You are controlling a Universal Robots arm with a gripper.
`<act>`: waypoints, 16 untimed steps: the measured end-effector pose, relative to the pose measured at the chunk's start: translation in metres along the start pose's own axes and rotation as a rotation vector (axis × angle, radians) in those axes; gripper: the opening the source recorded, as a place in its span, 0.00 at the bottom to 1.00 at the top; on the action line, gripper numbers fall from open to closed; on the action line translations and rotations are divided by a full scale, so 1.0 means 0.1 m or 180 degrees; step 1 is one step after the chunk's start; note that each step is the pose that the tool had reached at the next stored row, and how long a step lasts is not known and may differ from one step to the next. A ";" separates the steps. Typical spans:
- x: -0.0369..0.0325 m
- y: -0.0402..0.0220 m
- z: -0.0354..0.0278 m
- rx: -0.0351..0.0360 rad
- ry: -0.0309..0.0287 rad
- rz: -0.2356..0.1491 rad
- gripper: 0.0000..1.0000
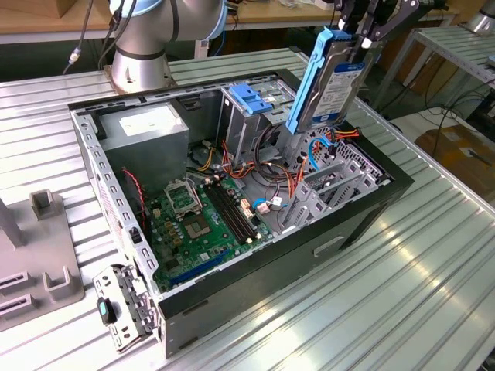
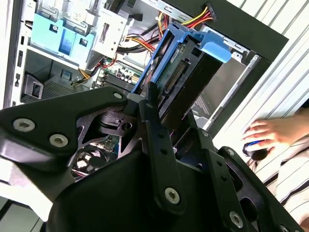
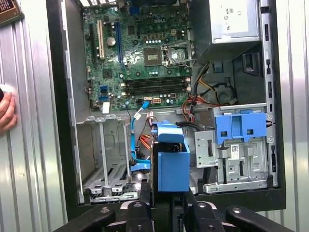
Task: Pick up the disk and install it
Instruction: 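Insert the disk into the insertion slot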
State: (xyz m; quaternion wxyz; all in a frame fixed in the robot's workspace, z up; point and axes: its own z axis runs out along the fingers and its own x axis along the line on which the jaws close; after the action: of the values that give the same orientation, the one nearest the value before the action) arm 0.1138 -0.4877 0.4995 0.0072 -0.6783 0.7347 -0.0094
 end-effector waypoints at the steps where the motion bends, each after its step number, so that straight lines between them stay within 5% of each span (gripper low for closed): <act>1: 0.000 0.000 0.000 0.0000 0.0000 0.0000 0.35; 16: 0.039 -0.003 0.000 0.0000 0.0000 0.0000 0.35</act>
State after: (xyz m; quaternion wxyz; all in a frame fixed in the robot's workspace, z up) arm 0.1139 -0.4915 0.4996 0.0072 -0.6783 0.7347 -0.0094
